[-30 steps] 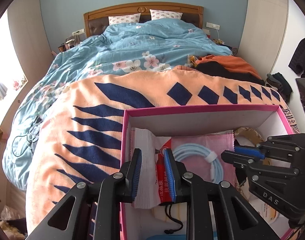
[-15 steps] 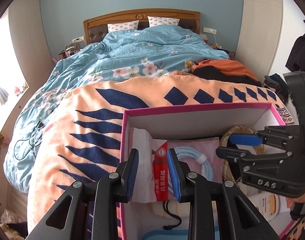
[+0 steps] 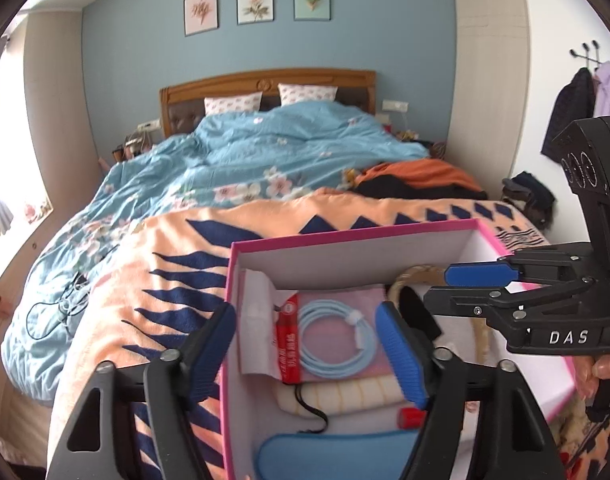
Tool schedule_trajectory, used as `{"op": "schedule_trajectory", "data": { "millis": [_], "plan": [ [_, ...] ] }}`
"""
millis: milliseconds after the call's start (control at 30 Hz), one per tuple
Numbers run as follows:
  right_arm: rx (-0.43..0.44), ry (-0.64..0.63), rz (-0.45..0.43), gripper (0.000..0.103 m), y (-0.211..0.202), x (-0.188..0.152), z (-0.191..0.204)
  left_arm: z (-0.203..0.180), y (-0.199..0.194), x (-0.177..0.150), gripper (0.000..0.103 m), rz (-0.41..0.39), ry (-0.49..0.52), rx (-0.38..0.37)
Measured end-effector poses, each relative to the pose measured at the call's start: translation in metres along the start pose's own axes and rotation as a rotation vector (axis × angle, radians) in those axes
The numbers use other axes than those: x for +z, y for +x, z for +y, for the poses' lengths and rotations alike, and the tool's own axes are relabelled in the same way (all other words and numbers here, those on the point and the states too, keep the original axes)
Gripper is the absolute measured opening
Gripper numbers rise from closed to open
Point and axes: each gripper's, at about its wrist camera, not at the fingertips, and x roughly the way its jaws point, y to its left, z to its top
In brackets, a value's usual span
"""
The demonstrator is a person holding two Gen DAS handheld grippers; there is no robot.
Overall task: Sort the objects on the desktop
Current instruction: 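Move the right gripper to the red plastic stand on the bed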
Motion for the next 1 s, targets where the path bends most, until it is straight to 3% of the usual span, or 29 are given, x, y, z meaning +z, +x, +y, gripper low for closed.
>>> {"op": "schedule_trajectory", "data": {
  "millis": [267,467,600,733,1000],
  "plan": [
    [0.065,-0.023,-0.101,0.049,-0.064,-0.041,0.009,-0.025,-0.04,-0.025,0.082,-0.035,0.037,-0.053],
    [0.047,-0.063,-0.149,0.056,-0.108,-0.091,0.016,-0.038,-0.073,-0.047,0.088,-0.07,0.001,-0.136],
    [0.019,-0.093,-0.143,0.056,-0.129,-0.134,0.022,-0.053,-0.089,-0.064,0.09,-0.088,0.03,-0.151],
    [-0.007,-0.093,-0.14,0.056,-0.144,-0.172,0.023,-0.071,-0.1,-0.082,0.103,-0.083,0.066,-0.198],
    [-0.001,-0.006,-0.112,0.056,-0.154,-0.234,0.019,-0.102,-0.112,-0.118,0.103,-0.061,0.127,-0.257]
  ]
}}
